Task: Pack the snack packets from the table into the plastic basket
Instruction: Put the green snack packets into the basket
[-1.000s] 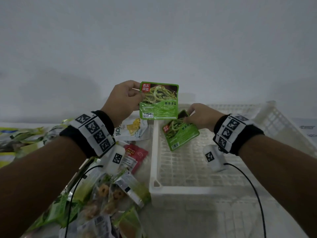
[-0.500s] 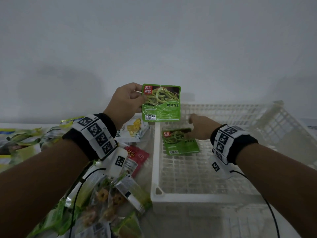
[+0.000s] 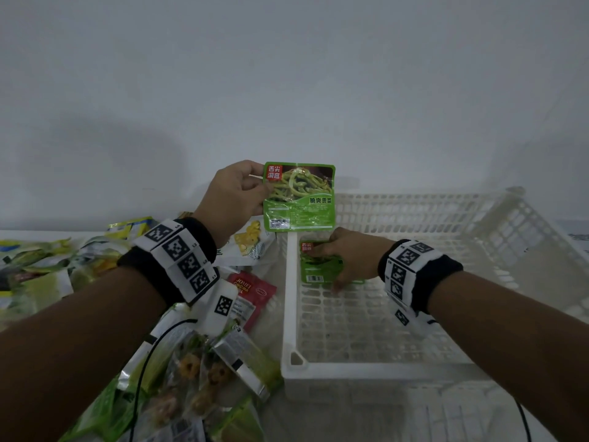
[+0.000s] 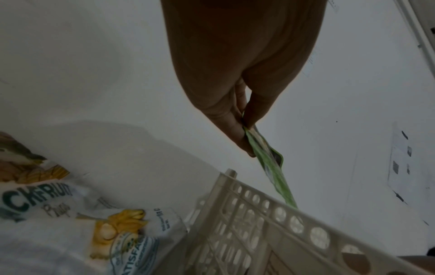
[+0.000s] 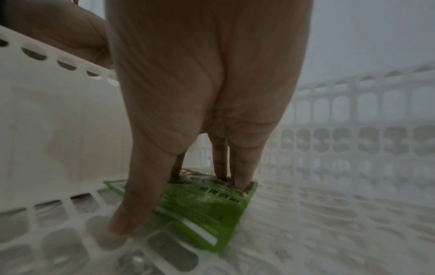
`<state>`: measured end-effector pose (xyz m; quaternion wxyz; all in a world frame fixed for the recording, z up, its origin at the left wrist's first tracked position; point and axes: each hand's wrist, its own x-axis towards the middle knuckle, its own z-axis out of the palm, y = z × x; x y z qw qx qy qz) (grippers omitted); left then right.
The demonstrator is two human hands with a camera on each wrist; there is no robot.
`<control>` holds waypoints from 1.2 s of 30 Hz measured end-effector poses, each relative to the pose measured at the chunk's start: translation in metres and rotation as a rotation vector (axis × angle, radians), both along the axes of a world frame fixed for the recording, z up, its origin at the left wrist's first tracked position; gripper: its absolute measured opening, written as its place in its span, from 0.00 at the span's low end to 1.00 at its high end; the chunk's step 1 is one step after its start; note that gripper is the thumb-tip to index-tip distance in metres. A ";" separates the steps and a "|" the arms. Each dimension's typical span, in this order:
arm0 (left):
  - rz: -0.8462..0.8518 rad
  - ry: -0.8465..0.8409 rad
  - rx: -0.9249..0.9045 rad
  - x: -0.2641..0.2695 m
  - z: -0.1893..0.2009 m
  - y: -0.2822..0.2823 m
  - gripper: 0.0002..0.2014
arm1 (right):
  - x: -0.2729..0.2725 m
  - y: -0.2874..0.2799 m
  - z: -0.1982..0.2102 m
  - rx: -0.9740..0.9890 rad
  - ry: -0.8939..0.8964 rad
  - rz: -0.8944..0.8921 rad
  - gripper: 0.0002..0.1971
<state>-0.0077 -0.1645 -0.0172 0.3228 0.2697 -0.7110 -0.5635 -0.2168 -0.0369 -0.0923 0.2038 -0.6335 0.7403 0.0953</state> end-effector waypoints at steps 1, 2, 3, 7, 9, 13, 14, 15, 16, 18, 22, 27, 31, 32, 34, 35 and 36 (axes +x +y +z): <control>-0.002 -0.001 0.001 0.000 -0.001 0.000 0.08 | 0.000 -0.001 -0.002 -0.006 -0.003 0.007 0.51; -0.004 -0.001 0.004 0.000 -0.002 0.001 0.08 | -0.001 -0.002 -0.004 -0.012 -0.008 0.010 0.51; -0.007 -0.001 0.008 0.000 -0.002 0.002 0.07 | -0.001 -0.002 -0.006 -0.015 -0.010 0.011 0.52; -0.004 -0.006 0.006 -0.002 -0.003 0.003 0.07 | -0.002 0.003 -0.001 -0.043 -0.038 -0.017 0.51; -0.005 0.001 0.004 -0.003 -0.002 0.004 0.07 | -0.004 0.009 0.011 -0.123 -0.075 -0.054 0.40; -0.018 0.009 0.008 -0.005 0.000 0.007 0.06 | -0.019 0.019 0.035 -0.447 -0.107 -0.179 0.14; -0.022 0.012 0.014 -0.007 0.000 0.008 0.06 | -0.023 0.021 0.040 -0.532 -0.160 -0.257 0.12; -0.026 0.014 0.021 -0.008 -0.001 0.010 0.07 | -0.026 0.024 0.045 -0.600 -0.266 -0.353 0.09; -0.030 0.019 0.032 -0.010 -0.001 0.012 0.07 | -0.027 0.026 0.050 -0.644 -0.439 -0.446 0.08; -0.045 0.033 0.051 -0.014 -0.001 0.017 0.08 | -0.019 0.032 0.061 -0.644 -0.866 -0.566 0.06; -0.048 0.039 0.041 -0.021 0.000 0.023 0.06 | -0.007 0.037 0.069 -0.647 -1.174 -0.561 0.02; -0.011 -0.123 -0.202 -0.019 -0.010 0.029 0.19 | -0.013 0.038 0.062 -0.688 -1.190 -0.606 0.04; -0.115 -0.430 -0.375 -0.004 -0.025 0.044 0.48 | -0.026 0.043 0.056 -0.699 -1.127 -0.697 0.05; -0.143 -0.505 -0.401 -0.002 -0.029 0.049 0.51 | -0.029 0.044 0.053 -0.680 -1.096 -0.731 0.06; -0.177 -0.600 -0.418 -0.002 -0.038 0.056 0.53 | -0.034 0.046 0.046 -0.606 -1.036 -0.786 0.08; -0.191 -0.616 -0.391 -0.003 -0.041 0.058 0.53 | -0.035 0.047 0.043 -0.557 -1.007 -0.798 0.08; -0.206 -0.619 -0.344 -0.004 -0.043 0.060 0.53 | -0.035 0.047 0.041 -0.507 -0.979 -0.802 0.08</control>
